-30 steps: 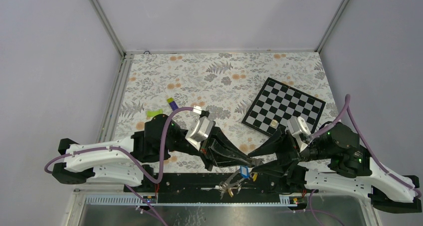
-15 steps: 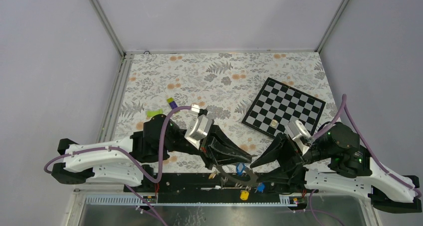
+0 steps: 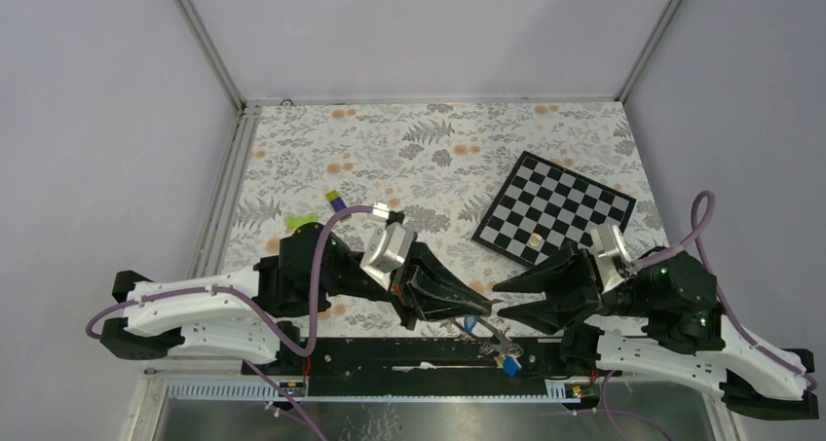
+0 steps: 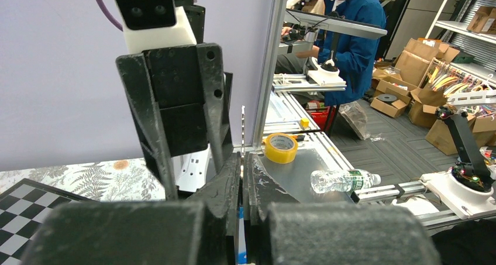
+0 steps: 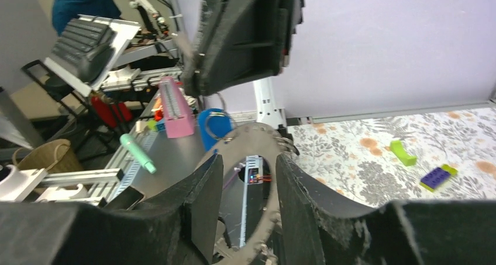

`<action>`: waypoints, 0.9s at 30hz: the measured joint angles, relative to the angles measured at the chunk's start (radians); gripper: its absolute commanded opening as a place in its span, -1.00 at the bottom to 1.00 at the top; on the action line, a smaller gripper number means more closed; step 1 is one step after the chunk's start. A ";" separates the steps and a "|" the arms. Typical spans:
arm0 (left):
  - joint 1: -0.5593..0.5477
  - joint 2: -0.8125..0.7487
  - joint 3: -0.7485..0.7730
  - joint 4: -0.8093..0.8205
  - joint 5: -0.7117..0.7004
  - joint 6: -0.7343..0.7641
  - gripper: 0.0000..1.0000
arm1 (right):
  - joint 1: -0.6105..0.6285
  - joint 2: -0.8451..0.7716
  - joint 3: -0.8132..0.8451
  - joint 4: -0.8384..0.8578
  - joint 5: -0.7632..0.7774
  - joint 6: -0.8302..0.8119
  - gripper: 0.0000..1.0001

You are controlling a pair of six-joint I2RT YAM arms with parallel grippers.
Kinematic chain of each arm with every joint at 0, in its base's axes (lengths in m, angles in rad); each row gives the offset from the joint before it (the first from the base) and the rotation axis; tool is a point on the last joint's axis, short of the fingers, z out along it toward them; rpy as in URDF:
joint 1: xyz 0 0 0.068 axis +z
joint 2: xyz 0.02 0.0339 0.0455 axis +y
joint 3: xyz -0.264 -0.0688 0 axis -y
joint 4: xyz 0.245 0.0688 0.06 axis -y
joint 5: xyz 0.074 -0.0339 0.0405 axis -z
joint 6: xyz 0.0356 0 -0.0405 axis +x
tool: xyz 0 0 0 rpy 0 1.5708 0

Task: Remove the keys from the keyring

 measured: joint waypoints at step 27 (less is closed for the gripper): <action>0.000 0.000 -0.004 0.000 -0.003 0.001 -1.00 | 0.000 0.049 -0.107 0.236 -0.020 0.035 0.01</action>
